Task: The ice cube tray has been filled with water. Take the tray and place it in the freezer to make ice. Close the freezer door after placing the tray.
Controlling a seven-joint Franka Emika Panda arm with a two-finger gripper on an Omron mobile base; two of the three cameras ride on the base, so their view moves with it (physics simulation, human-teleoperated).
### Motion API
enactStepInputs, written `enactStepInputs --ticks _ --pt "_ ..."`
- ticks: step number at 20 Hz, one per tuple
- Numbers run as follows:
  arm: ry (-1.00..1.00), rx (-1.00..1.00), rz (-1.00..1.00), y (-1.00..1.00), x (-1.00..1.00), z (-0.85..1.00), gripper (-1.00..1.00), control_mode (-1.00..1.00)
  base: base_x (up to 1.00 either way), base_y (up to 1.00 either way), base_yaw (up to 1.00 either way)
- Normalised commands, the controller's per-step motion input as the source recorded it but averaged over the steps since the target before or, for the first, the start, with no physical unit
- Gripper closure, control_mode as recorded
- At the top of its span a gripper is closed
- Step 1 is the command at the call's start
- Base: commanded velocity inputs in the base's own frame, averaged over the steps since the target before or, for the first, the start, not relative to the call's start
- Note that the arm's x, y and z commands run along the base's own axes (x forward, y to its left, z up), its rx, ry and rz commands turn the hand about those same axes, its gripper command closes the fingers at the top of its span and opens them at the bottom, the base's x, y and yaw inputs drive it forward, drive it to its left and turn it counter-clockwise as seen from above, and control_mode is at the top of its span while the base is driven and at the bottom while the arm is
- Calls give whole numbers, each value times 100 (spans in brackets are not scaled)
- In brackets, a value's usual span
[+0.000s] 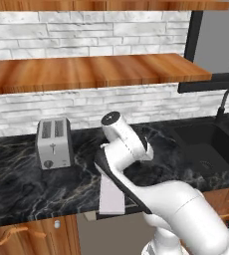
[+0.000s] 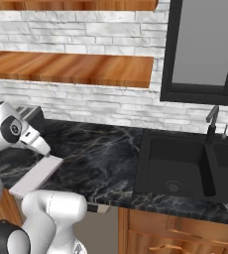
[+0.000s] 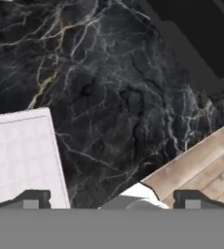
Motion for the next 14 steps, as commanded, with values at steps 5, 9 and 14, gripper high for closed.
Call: enactStepInputs --ticks 5,9,14 --pt "11 -35 45 36 0 0 -100 -100 0 0 0" --pt "7 -40 39 53 0 0 -100 -100 0 0 0" --pt "4 -40 33 53 -11 0 -100 -100 0 0 0"
